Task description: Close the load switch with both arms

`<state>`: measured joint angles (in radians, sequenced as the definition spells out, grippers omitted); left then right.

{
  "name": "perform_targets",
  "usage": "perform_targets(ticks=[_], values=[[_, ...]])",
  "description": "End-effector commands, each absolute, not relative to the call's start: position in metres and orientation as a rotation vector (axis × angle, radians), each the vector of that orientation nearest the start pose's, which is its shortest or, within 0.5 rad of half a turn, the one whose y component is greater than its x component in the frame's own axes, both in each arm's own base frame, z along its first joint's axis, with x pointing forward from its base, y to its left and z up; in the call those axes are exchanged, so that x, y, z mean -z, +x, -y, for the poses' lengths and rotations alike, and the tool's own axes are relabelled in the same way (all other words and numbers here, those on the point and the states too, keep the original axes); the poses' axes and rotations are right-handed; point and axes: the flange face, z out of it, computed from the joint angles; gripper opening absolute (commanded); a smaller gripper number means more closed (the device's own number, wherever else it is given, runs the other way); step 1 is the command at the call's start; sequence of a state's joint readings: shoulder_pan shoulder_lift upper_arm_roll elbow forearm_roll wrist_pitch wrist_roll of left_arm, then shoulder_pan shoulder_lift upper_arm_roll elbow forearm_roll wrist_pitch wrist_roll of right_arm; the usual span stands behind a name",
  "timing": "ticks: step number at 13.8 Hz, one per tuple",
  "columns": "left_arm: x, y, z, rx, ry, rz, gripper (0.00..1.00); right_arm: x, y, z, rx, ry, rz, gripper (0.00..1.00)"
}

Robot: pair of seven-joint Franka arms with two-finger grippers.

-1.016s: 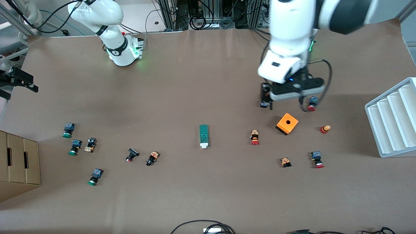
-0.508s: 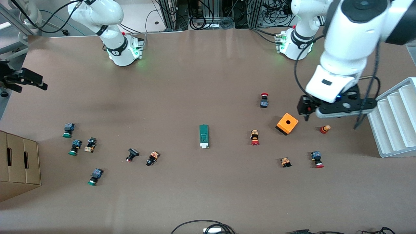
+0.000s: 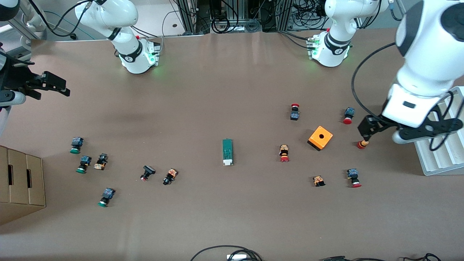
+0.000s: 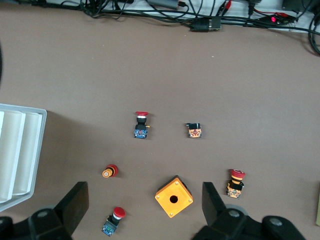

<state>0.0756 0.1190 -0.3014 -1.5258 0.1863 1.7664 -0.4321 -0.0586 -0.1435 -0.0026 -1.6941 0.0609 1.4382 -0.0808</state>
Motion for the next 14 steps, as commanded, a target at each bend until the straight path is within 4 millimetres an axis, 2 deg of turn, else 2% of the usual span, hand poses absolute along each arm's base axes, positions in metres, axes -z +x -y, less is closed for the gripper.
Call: perform_targets(ticks=[1, 3, 5, 6, 10, 14], values=[[-0.596, 0.603, 0.087, 0.198, -3.050, 0.293, 1.00, -0.630, 0.484, 0.027, -0.179, -3.097, 0.016, 1.00], [-0.589, 0.604, 0.061, 0.140, -3.036, 0.318, 1.00, -0.627, 0.492, 0.028, -0.150, -3.108, 0.019, 1.00], [-0.587, 0.600, 0.047, 0.070, -3.023, 0.324, 1.00, -0.620, 0.504, 0.025, -0.129, -3.110, 0.032, 1.00], [-0.589, 0.599, 0.032, 0.039, -3.019, 0.344, 1.00, -0.618, 0.508, 0.023, -0.118, -3.119, 0.046, 1.00], [-0.587, 0.595, 0.028, -0.026, -3.017, 0.344, 1.00, -0.618, 0.511, 0.020, -0.112, -3.125, 0.060, 1.00], [-0.586, 0.594, -0.004, -0.070, -3.112, 0.441, 1.00, -0.619, 0.528, 0.018, -0.100, -3.126, 0.067, 1.00]])
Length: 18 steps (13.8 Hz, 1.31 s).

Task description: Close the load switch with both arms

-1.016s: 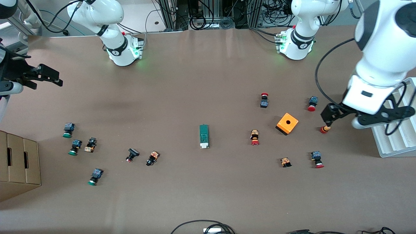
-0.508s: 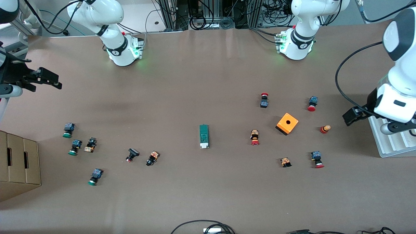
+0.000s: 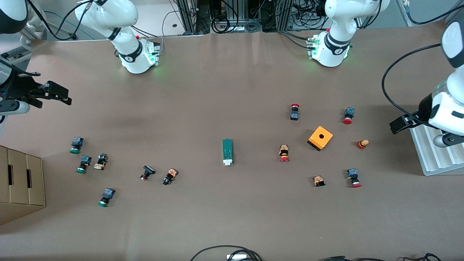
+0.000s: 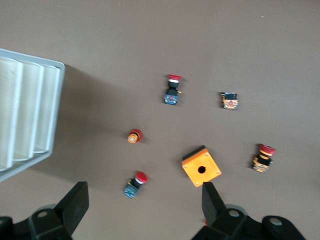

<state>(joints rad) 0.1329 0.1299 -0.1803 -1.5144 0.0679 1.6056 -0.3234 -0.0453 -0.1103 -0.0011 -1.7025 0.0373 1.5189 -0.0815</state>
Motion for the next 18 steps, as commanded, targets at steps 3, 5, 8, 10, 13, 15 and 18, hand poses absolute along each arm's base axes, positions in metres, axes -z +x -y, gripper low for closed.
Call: perform_targets(ticks=[3, 5, 8, 10, 13, 15, 18], values=[[-0.590, 0.594, -0.008, -0.056, -3.107, 0.418, 1.00, -0.620, 0.534, 0.020, -0.093, -3.128, 0.063, 1.00], [-0.616, 0.580, -0.010, -0.070, -3.108, 0.379, 1.00, -0.620, 0.535, 0.020, -0.090, -3.128, 0.063, 1.00], [-0.644, 0.570, -0.034, -0.118, -3.147, 0.383, 1.00, -0.620, 0.535, 0.019, -0.091, -3.133, 0.065, 1.00], [-0.648, 0.568, -0.028, -0.109, -3.156, 0.370, 1.00, -0.621, 0.535, 0.017, -0.091, -3.132, 0.067, 1.00], [-0.648, 0.567, -0.028, -0.109, -3.149, 0.375, 1.00, -0.621, 0.534, 0.018, -0.091, -3.135, 0.070, 1.00], [-0.646, 0.567, -0.029, -0.115, -3.147, 0.378, 1.00, -0.622, 0.534, 0.018, -0.089, -3.136, 0.075, 1.00], [-0.645, 0.568, -0.031, -0.109, -3.149, 0.380, 1.00, -0.621, 0.535, 0.018, -0.087, -3.136, 0.075, 1.00]])
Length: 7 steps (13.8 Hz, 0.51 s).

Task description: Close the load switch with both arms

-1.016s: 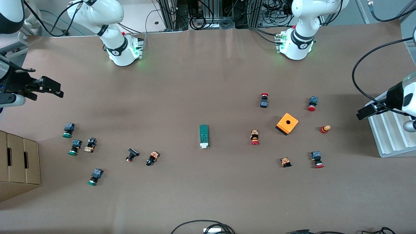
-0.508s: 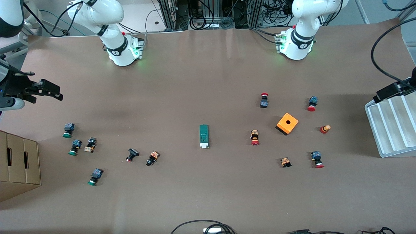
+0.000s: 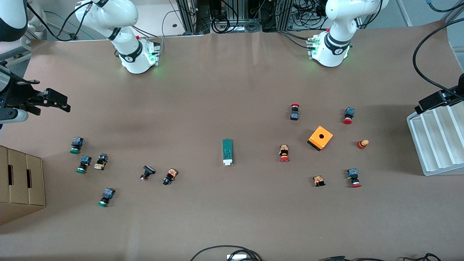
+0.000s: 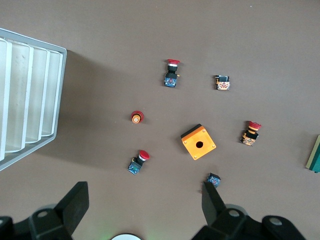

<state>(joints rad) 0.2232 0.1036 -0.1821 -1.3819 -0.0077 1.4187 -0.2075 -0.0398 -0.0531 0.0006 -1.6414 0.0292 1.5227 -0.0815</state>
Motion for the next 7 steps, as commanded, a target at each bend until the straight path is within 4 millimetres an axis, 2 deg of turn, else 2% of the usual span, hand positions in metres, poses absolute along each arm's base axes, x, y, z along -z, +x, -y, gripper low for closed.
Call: perform_targets(ticks=[1, 7], values=[[-0.645, 0.566, -0.030, -0.106, -3.145, 0.373, 1.00, -0.621, 0.535, 0.018, -0.089, -3.136, 0.075, 1.00], [-0.631, 0.547, -0.032, -0.163, -3.136, 0.399, 1.00, -0.622, 0.534, 0.018, -0.089, -3.133, 0.084, 1.00]])
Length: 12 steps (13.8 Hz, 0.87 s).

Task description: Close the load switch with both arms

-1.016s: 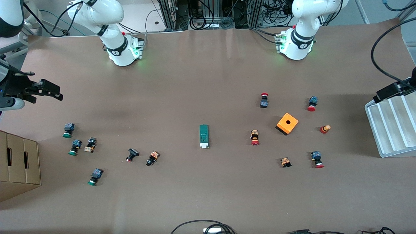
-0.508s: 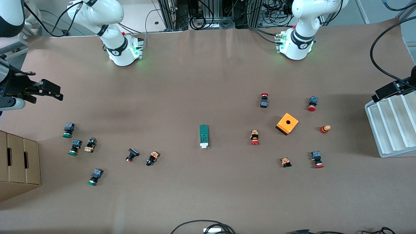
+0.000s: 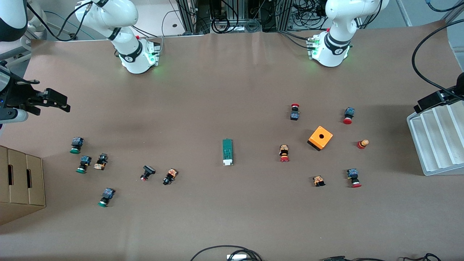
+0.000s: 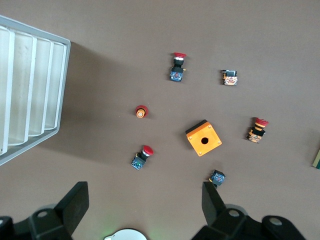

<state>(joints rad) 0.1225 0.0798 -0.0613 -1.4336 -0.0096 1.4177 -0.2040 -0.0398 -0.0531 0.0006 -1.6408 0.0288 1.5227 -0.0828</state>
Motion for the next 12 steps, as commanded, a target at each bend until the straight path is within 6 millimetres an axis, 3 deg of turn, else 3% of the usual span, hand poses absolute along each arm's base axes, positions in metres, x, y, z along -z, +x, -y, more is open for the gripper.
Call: perform_targets(ticks=[1, 12], values=[[-0.6294, 0.5447, -0.0330, -0.146, -3.139, 0.400, 1.00, -0.6220, 0.5343, 0.0177, -0.086, -3.133, 0.084, 1.00], [-0.6303, 0.5490, -0.0280, -0.117, -3.138, 0.386, 1.00, -0.6228, 0.5340, 0.0119, -0.084, -3.133, 0.091, 1.00]])
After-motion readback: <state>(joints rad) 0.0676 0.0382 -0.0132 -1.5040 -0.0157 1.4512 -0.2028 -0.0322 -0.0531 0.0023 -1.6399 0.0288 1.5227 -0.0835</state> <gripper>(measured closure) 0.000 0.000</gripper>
